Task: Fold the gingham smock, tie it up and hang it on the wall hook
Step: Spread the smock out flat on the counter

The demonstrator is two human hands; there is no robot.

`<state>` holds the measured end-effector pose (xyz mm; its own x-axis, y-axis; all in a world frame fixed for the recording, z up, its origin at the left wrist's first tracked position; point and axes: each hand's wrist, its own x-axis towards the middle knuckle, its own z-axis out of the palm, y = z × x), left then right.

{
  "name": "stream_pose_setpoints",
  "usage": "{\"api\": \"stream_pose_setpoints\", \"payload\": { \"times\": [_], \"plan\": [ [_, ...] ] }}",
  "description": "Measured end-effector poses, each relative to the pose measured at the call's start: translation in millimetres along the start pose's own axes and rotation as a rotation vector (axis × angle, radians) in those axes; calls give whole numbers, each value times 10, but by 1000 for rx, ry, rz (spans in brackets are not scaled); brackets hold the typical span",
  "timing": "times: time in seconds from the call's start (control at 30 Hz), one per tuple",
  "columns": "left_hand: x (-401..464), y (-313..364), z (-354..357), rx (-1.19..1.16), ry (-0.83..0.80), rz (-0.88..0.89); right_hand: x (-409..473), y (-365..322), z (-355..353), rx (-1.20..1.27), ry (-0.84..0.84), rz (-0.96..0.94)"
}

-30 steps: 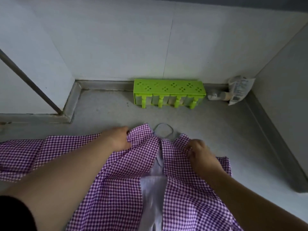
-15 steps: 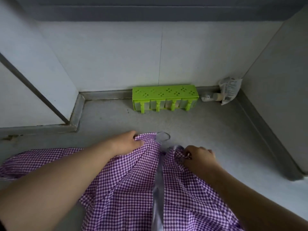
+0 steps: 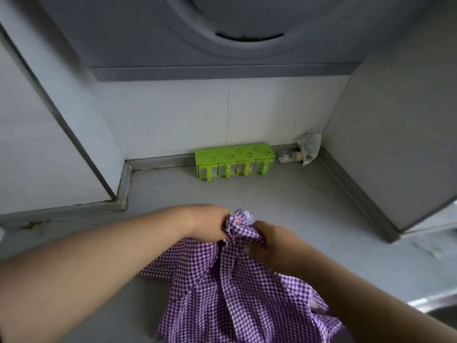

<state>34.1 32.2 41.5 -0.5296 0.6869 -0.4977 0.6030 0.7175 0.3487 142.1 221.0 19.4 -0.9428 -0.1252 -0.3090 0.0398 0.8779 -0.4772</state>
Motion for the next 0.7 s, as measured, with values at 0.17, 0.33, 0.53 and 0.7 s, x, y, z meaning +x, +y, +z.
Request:
{"api": "stream_pose_setpoints", "payload": {
  "times": [0.17, 0.33, 0.53, 0.7],
  "plan": [
    [-427, 96, -84, 49, 24, -13, -461, 69, 183, -336, -235, -72],
    [-721, 154, -111, 96, 68, -71, -796, 129, 441, -367, -204, -262],
    [-1126, 413, -55, 131, 137, -172, -1284, 382, -20, -427, -411, 42],
    [-1321, 732, 182, 141, 193, -251, -1750, 744, -813, -1006, -691, 408]
  ]
}}
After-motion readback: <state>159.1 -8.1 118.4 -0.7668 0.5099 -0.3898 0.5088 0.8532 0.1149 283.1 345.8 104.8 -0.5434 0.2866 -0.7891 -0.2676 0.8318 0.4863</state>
